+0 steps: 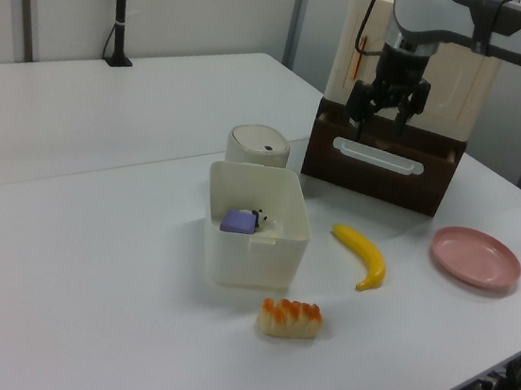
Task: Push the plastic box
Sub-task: 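Move the gripper over the white plastic box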
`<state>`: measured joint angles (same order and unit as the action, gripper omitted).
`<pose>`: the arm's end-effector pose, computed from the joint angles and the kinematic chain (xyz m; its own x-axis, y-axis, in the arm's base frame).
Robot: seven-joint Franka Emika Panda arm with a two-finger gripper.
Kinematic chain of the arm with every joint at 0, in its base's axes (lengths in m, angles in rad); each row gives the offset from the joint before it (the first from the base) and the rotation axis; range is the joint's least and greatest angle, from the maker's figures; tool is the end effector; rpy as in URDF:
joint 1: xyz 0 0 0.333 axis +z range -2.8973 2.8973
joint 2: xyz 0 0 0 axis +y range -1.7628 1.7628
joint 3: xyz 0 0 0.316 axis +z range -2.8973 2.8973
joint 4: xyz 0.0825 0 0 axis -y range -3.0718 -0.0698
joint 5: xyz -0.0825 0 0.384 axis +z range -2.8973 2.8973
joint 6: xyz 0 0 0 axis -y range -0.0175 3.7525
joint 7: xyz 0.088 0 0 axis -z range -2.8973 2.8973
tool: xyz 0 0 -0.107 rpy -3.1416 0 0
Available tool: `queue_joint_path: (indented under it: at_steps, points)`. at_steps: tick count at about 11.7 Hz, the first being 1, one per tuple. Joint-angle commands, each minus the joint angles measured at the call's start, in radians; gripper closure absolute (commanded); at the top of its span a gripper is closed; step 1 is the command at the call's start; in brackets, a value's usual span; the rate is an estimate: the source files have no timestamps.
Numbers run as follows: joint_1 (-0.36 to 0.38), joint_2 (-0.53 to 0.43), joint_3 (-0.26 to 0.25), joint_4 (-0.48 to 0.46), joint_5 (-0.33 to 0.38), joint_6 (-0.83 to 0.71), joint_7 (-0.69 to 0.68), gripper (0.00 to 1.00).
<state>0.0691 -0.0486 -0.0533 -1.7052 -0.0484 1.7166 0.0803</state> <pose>0.5510 0.0035 0.6005 0.9963 -0.0575 0.0632 -0.0601 -0.9974 0.0407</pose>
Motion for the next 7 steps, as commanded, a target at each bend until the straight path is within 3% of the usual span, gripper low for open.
queue_joint_path:
  at_steps: [1,7]
  points:
    - [0.015,-0.025,-0.014,-0.004,0.039,-0.029,-0.028,0.0]
    - [0.024,-0.019,-0.004,0.006,0.044,-0.061,-0.033,0.0]
